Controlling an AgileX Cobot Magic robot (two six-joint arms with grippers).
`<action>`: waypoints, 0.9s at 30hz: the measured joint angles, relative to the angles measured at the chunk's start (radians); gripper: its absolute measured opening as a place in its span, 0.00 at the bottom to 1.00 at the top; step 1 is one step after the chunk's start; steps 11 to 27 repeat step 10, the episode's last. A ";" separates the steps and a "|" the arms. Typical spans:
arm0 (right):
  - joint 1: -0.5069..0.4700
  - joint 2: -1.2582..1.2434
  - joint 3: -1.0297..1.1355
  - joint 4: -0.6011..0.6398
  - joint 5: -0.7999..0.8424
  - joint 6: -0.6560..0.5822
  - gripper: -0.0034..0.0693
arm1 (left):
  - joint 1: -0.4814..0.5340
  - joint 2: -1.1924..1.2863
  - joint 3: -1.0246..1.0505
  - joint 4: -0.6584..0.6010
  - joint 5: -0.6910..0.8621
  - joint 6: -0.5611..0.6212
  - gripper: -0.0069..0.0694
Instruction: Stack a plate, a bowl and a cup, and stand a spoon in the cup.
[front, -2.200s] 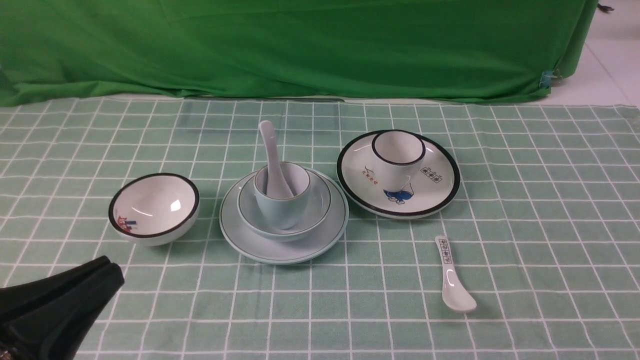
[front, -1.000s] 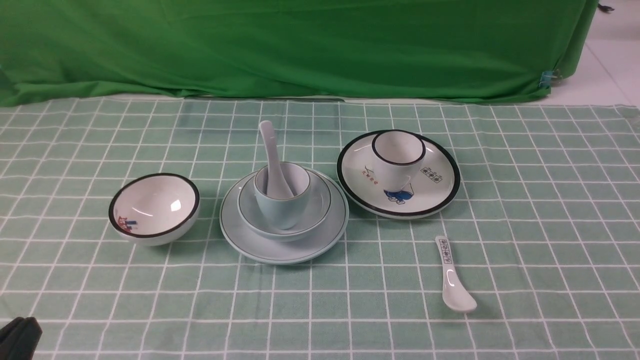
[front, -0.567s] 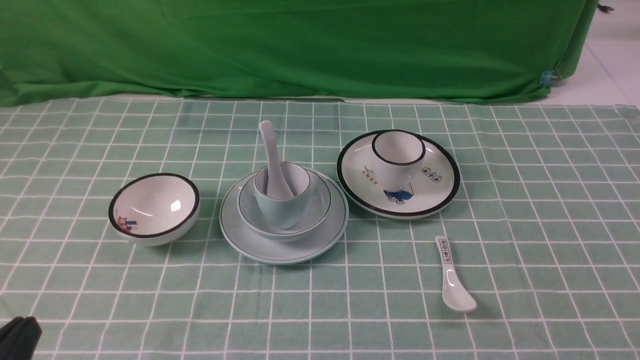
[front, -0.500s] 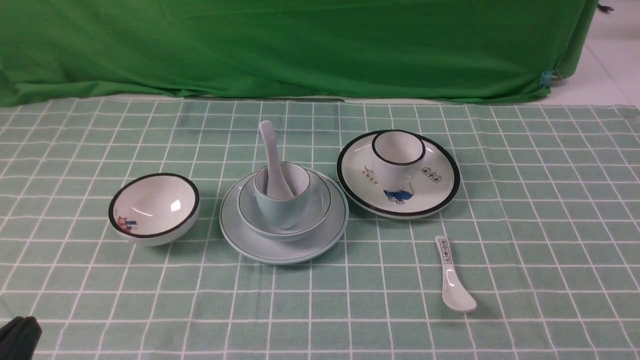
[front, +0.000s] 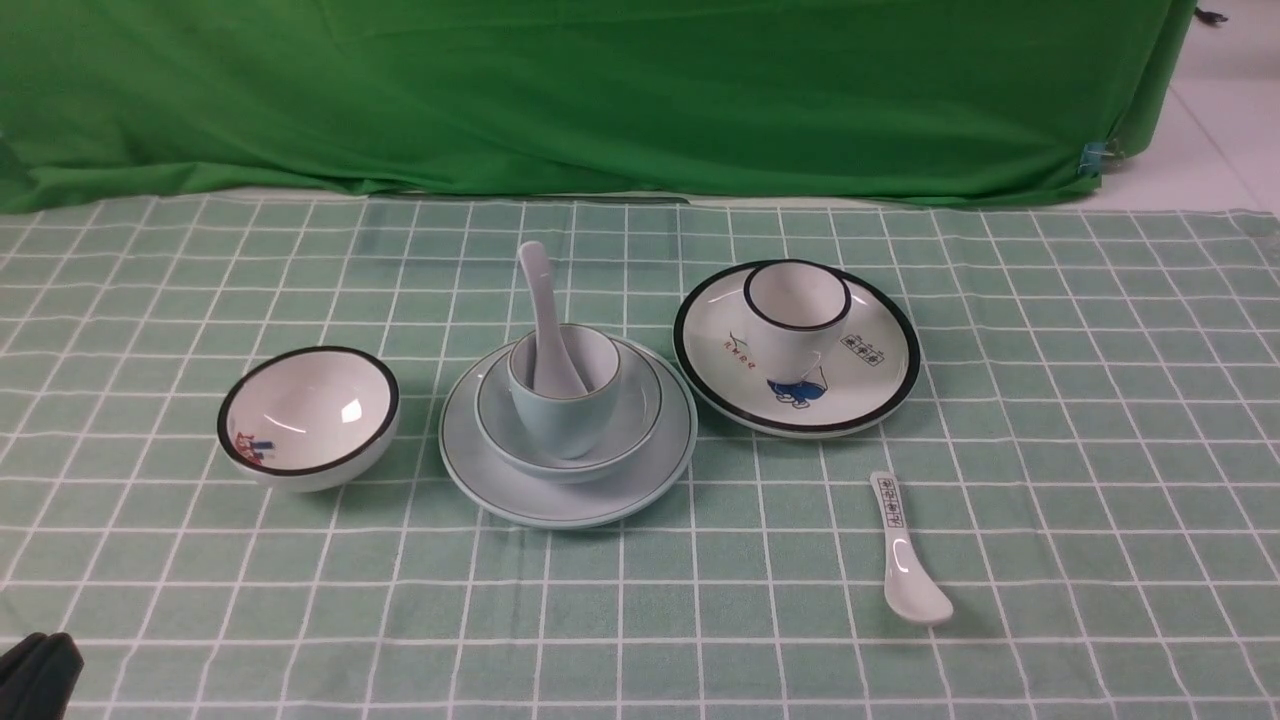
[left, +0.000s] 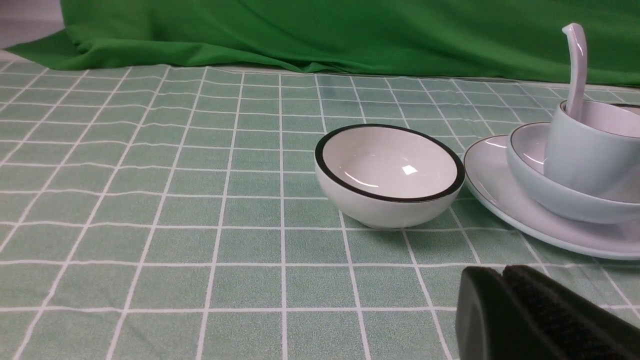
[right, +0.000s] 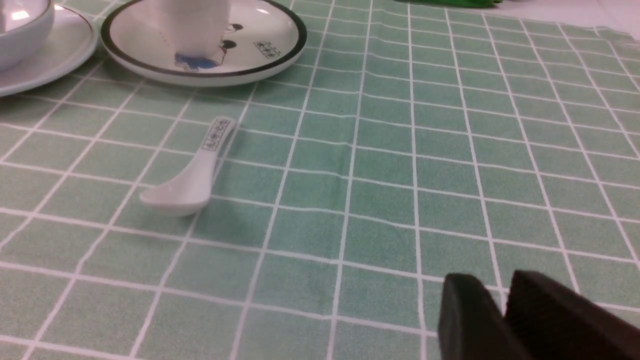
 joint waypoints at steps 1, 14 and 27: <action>0.000 0.000 0.000 0.000 0.000 0.000 0.28 | 0.000 0.000 0.000 0.000 0.000 0.000 0.11; 0.000 0.000 0.000 0.000 0.000 0.000 0.31 | 0.000 0.000 0.000 0.000 0.000 0.000 0.11; 0.000 0.000 0.000 0.000 0.000 0.000 0.31 | 0.000 0.000 0.000 0.000 0.000 0.000 0.11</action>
